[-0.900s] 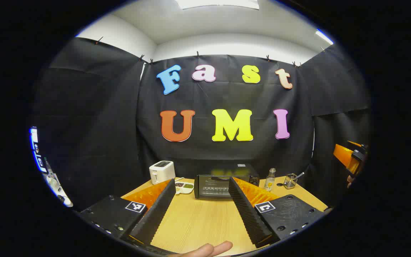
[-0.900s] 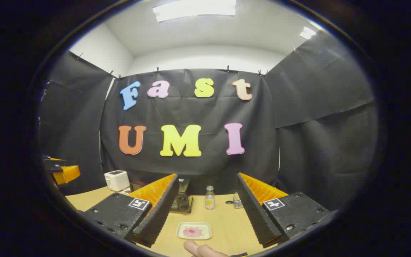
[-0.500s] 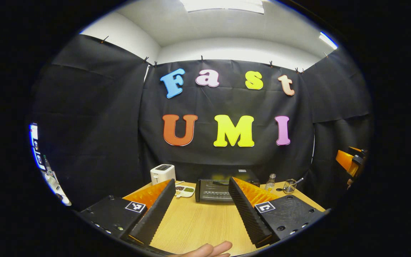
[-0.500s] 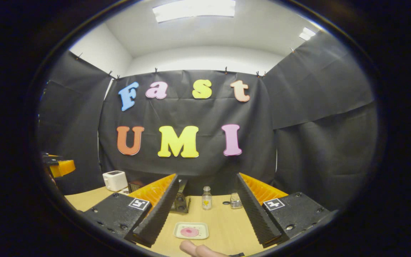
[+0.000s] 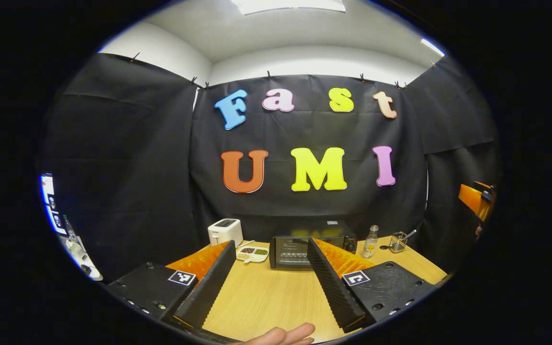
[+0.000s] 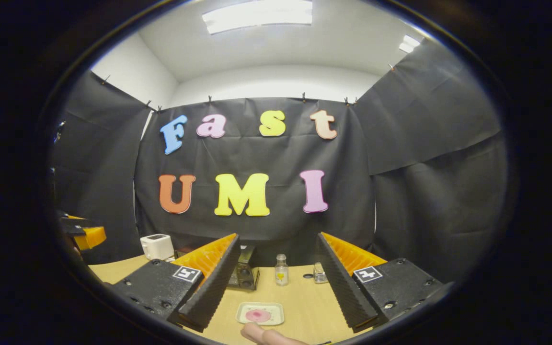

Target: Open the electric oven with the left hand, put the food in, and close the electric oven.

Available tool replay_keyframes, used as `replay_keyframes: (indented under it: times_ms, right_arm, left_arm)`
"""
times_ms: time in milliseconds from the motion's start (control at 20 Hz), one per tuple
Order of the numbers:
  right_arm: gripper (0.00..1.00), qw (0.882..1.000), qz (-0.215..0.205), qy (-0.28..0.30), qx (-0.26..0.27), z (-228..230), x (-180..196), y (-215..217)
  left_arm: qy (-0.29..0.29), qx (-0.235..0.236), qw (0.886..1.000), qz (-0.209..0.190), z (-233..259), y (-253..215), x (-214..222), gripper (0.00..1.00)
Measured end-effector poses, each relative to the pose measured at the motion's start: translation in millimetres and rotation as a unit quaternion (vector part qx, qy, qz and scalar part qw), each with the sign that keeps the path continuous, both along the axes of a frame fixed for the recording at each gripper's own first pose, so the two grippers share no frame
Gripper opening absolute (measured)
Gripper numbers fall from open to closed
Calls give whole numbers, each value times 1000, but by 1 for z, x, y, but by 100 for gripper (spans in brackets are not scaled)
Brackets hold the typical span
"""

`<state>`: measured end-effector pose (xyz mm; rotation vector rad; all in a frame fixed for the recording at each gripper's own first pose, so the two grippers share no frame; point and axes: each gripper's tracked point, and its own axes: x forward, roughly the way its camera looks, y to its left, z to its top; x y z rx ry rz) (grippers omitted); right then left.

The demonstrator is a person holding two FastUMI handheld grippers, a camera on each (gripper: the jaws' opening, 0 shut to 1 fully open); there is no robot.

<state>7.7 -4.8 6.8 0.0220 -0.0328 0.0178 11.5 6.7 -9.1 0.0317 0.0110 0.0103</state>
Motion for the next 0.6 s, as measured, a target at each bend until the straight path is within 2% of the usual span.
replay_keyframes:
  times_ms: [200, 400, 600]
  right_arm:
    - [100, 1000, 1, -7, 3, -3, 22, -5]
    - [100, 1000, 0, -3, -5, -11, 44, -11]
    - [100, 1000, 0, 5, -7, -16, 62, -24]
  left_arm:
    - [-2, 1, 1000, -2, 5, -4, 31, 95]
    - [1, -4, 1000, 0, 4, -8, 90, 95]
    - [30, -18, 999, -26, -8, -23, 156, 95]
